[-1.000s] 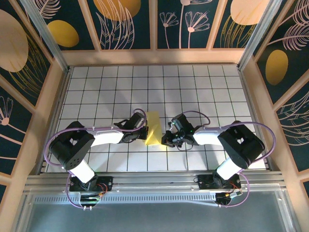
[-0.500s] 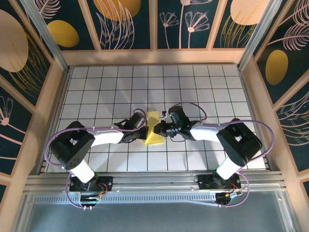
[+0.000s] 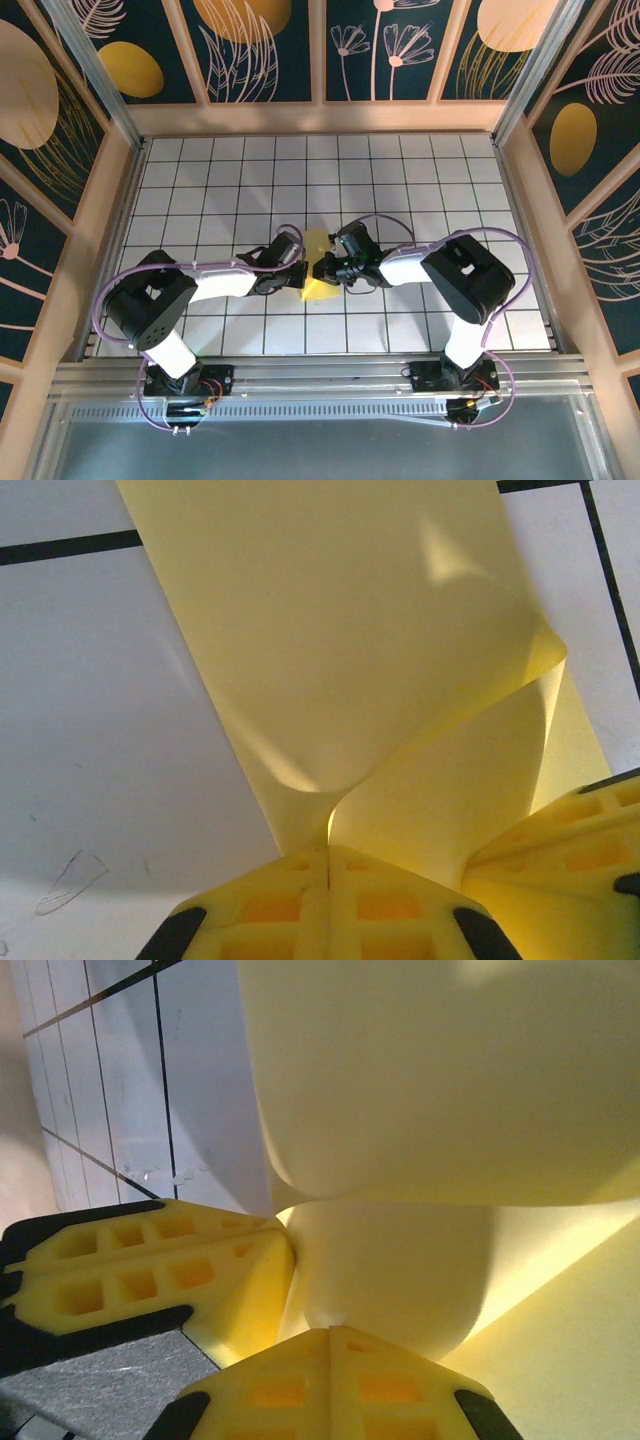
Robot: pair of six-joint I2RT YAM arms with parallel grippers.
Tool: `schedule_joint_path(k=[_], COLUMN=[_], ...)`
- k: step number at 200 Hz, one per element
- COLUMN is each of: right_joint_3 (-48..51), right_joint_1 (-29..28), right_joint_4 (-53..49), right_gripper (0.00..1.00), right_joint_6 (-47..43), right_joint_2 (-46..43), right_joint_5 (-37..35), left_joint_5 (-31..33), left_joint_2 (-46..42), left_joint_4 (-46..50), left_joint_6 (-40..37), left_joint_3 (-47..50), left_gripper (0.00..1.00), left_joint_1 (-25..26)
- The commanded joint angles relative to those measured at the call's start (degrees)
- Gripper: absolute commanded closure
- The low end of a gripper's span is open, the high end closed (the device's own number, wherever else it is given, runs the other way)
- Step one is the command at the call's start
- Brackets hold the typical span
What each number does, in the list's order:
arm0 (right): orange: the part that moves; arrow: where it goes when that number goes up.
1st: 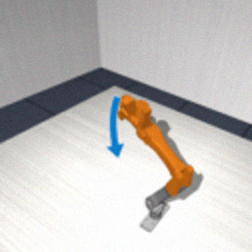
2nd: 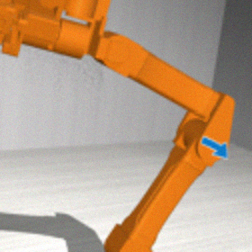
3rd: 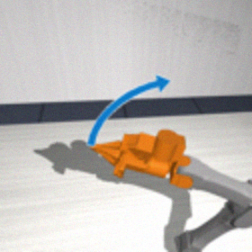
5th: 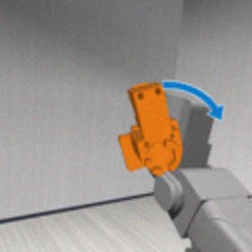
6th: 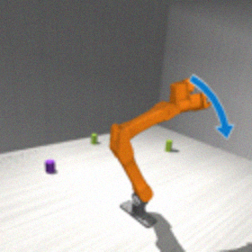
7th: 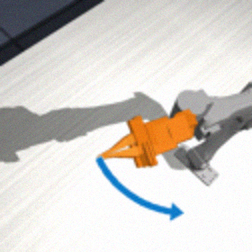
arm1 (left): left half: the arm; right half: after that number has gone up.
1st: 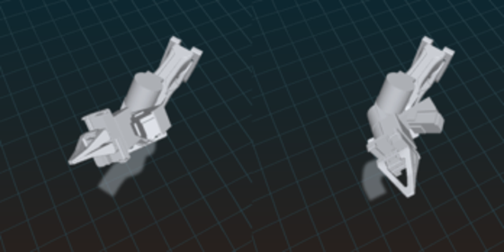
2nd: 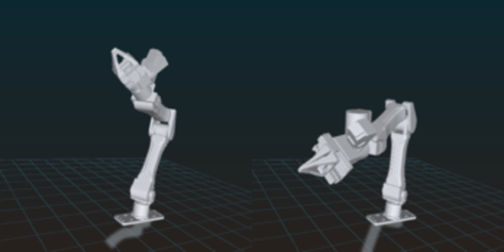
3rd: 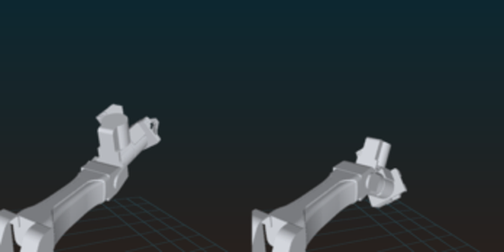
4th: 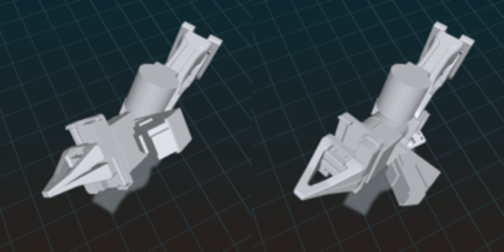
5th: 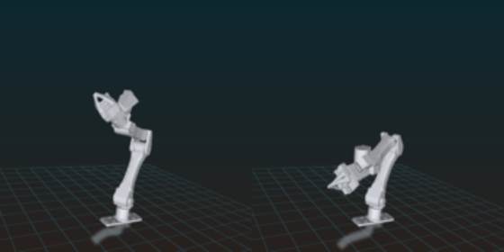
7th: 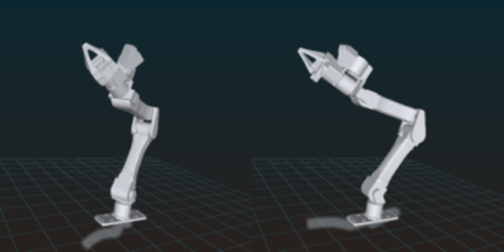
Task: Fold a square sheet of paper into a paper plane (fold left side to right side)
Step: Fold the triangle a second time at the center of the table.
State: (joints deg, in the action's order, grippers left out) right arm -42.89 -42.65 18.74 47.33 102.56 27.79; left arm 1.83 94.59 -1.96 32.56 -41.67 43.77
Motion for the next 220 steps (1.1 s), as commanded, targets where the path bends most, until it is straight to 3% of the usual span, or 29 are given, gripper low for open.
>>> schedule_joint_path(k=[1, 147, 194, 220], right_joint_3=[-0.4, 0.9, 3.9, 4.3], right_joint_1=[-0.5, -0.5, -0.5, -0.5], right_joint_4=[0.3, -5.7, -2.7, -1.4], right_gripper=[1.00, 1.00, 1.00, 1.00], right_joint_6=[0.3, 0.7, 2.4, 2.7], right_joint_2=[0.6, 0.7, 0.1, 0.1], right_joint_5=[-2.1, -5.5, -5.2, -4.7], left_joint_5=[0.3, 1.6, 3.6, 3.6], left_joint_2=[1.9, 1.7, -1.7, -5.7], left_joint_4=[1.3, 2.1, 5.1, 8.4], left_joint_6=[-0.8, 0.5, 1.0, 1.3], left_joint_3=[-0.4, -2.8, -5.9, -6.7], left_gripper=[1.00, 1.00, 0.69, 0.62], left_joint_1=[-0.4, -0.4, -0.5, -0.6])
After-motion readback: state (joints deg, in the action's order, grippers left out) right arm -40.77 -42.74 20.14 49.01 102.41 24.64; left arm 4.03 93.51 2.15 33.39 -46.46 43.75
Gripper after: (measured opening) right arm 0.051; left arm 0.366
